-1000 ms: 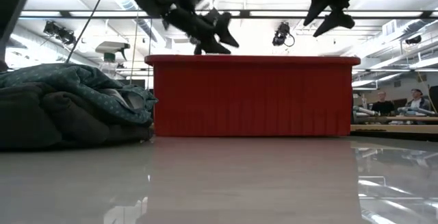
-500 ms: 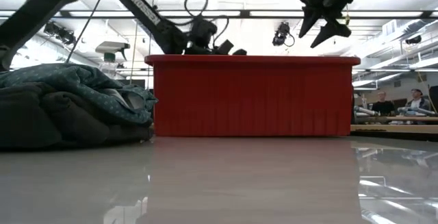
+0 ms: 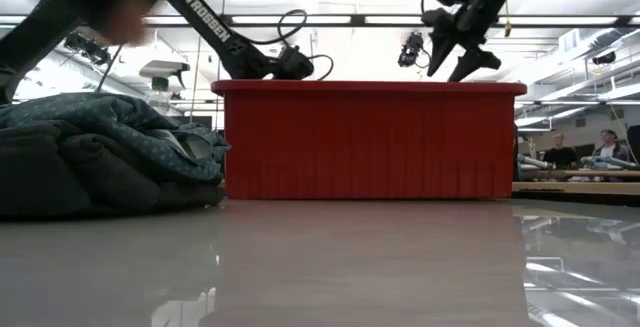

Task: Fold Laundry from Bin
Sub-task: Put the dark blue short on the table

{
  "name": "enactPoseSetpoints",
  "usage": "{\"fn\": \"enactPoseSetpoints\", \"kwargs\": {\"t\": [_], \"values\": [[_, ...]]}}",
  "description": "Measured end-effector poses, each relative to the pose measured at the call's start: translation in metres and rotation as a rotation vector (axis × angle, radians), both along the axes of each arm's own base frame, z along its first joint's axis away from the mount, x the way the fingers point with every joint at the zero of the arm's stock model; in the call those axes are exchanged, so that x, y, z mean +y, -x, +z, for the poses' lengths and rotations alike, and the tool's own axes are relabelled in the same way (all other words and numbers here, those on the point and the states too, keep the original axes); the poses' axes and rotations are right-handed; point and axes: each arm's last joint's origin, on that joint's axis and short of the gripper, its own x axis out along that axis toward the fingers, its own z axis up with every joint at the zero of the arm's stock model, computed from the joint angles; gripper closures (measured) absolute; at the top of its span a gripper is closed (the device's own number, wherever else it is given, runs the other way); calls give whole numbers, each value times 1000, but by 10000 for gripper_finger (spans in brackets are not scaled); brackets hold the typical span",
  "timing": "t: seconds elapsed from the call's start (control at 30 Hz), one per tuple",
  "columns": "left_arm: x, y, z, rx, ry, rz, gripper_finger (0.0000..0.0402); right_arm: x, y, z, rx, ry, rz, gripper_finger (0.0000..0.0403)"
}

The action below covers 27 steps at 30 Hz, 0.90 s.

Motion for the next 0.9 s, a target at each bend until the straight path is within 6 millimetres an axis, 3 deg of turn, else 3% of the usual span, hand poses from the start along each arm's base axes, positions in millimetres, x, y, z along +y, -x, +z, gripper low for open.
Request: {"fn": "enactPoseSetpoints", "kwargs": {"t": [0.33,0.63,0.9], "values": [[10,38,-12,265,148,67,168,-23,-20,-22,-16,-39,25,151],[12,49,-18,398,105,30,173,-36,-30,-37,-31,-77,36,151],[18,54,-33,472,112,2,261,-41,-29,-34,-61,-40,18,151]]}}
